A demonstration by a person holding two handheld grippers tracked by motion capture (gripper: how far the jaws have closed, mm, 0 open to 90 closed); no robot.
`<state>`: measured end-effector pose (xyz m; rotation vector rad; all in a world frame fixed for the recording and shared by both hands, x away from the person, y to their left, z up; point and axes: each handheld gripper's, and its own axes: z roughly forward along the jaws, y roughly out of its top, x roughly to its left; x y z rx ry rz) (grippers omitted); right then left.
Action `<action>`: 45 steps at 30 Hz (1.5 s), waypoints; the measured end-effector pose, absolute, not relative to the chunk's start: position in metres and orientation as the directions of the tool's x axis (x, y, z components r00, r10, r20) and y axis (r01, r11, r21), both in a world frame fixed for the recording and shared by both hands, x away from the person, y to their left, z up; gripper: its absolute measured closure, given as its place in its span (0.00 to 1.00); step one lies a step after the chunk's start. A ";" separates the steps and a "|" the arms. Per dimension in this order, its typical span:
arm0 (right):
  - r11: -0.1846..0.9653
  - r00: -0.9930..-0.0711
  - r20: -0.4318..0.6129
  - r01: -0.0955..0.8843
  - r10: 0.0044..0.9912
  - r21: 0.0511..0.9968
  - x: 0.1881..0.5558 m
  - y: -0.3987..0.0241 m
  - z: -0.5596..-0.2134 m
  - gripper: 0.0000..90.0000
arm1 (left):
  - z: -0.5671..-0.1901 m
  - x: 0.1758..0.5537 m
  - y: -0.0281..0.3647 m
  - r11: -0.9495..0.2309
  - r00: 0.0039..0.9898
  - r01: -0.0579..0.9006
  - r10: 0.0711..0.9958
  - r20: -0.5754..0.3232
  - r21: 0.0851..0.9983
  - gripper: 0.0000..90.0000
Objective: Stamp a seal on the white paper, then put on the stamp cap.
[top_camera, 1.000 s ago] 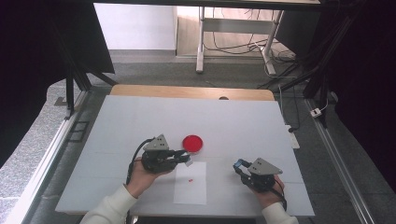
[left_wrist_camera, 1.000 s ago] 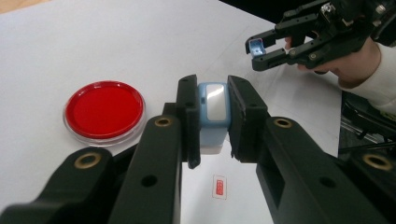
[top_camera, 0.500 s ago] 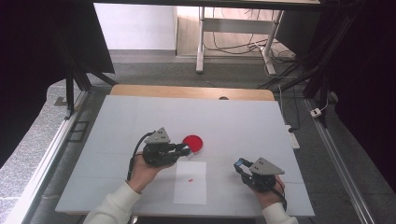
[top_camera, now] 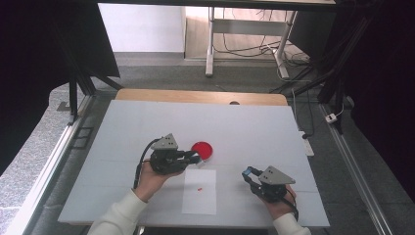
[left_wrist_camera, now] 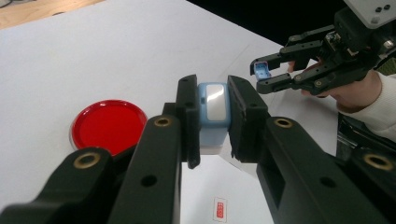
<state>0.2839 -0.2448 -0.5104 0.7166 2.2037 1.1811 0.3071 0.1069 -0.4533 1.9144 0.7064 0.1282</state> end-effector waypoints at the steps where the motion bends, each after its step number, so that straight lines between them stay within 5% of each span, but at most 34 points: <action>1: 0.478 -0.716 -0.206 0.199 0.666 0.855 0.284 -0.244 -0.510 0.72 | -0.453 0.307 0.108 -0.281 0.819 0.416 0.528 -0.222 0.865 0.83; 45: 0.492 -0.785 -0.226 0.113 0.577 0.863 0.277 -0.186 -0.514 0.72 | -0.452 0.303 0.097 -0.272 0.831 0.413 0.503 -0.238 0.869 0.83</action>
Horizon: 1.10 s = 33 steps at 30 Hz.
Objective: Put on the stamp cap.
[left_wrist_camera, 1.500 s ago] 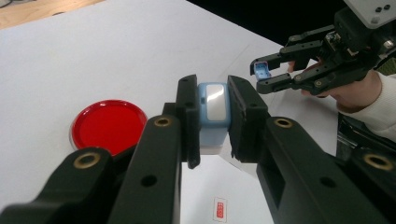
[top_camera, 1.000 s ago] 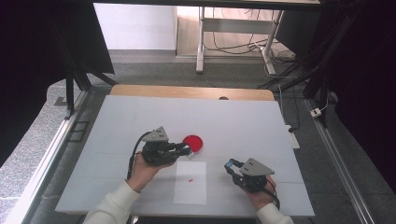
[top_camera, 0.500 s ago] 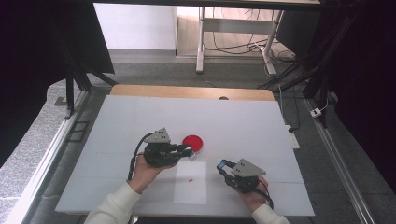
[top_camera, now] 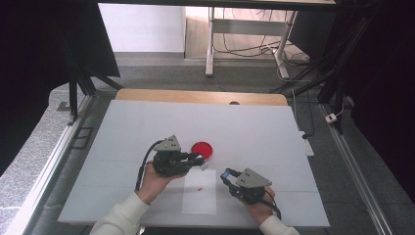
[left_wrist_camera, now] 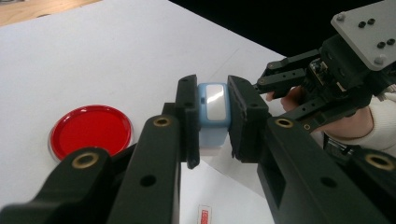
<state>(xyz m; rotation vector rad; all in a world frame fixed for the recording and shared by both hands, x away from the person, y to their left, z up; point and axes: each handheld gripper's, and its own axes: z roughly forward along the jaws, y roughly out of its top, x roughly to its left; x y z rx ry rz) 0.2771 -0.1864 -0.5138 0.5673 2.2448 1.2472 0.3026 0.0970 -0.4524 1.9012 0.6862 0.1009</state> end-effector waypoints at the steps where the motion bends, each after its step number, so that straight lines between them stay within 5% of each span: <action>1: 0.492 -0.785 -0.226 0.112 0.577 0.863 0.277 -0.185 -0.514 0.72 | -0.452 0.303 0.097 -0.271 0.830 0.414 0.504 -0.239 0.869 0.83; 33: 0.500 -0.775 -0.256 0.088 0.578 0.862 0.272 -0.165 -0.518 0.72 | -0.449 0.300 0.082 -0.252 0.829 0.407 0.504 -0.240 0.878 0.83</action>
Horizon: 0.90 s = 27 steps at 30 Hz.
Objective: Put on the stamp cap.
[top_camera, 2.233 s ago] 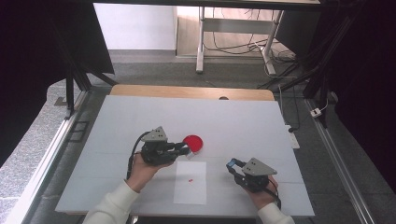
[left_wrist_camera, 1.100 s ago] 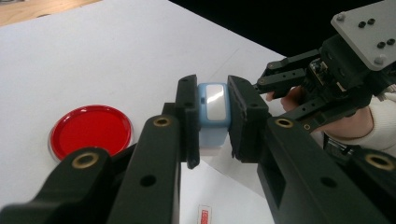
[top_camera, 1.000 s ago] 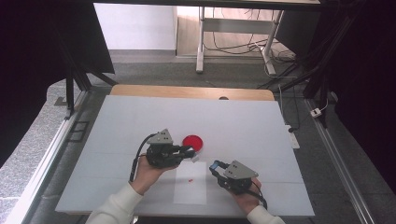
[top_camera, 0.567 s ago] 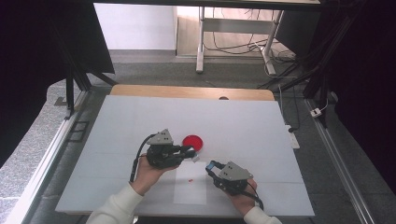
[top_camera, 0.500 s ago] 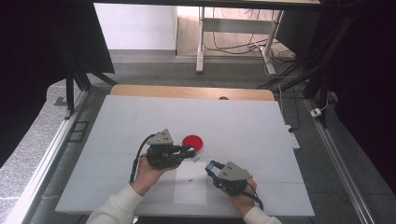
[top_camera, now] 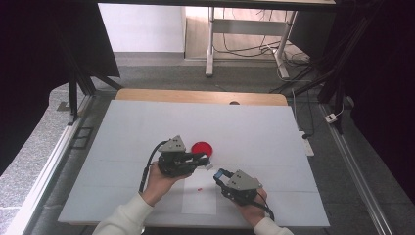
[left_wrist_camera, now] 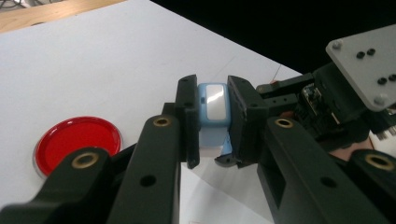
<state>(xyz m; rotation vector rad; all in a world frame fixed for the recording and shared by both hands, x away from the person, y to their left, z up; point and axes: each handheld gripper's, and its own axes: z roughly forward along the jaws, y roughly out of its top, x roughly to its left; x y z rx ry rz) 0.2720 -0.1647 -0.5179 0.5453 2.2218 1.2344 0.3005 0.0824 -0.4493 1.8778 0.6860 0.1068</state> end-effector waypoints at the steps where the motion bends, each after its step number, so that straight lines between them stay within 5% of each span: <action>1: 0.500 -0.773 -0.257 0.090 0.580 0.861 0.272 -0.164 -0.518 0.72 | -0.449 0.300 0.081 -0.253 0.830 0.407 0.503 -0.240 0.878 0.83; 27: 0.470 -0.747 -0.240 0.109 0.620 0.876 0.272 -0.159 -0.518 0.72 | -0.455 0.300 0.063 -0.271 0.829 0.408 0.509 -0.230 0.872 0.83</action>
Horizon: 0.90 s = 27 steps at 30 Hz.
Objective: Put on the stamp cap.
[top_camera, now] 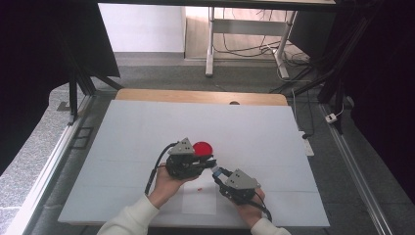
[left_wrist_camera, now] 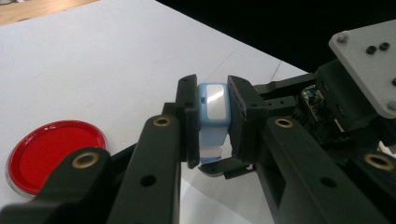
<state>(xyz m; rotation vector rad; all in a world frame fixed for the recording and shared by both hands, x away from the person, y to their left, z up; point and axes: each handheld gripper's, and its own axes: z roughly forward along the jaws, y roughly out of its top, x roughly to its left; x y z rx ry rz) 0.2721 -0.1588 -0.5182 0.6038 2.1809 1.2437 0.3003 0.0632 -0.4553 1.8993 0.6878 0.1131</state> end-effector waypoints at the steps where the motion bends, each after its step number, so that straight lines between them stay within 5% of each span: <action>1: 0.473 -0.746 -0.243 0.108 0.620 0.874 0.272 -0.159 -0.518 0.72 | -0.456 0.300 0.063 -0.270 0.829 0.408 0.511 -0.229 0.872 0.83; 27: 0.423 -0.737 -0.220 0.099 0.640 0.901 0.270 -0.157 -0.517 0.72 | -0.459 0.300 0.060 -0.269 0.830 0.402 0.511 -0.225 0.875 0.83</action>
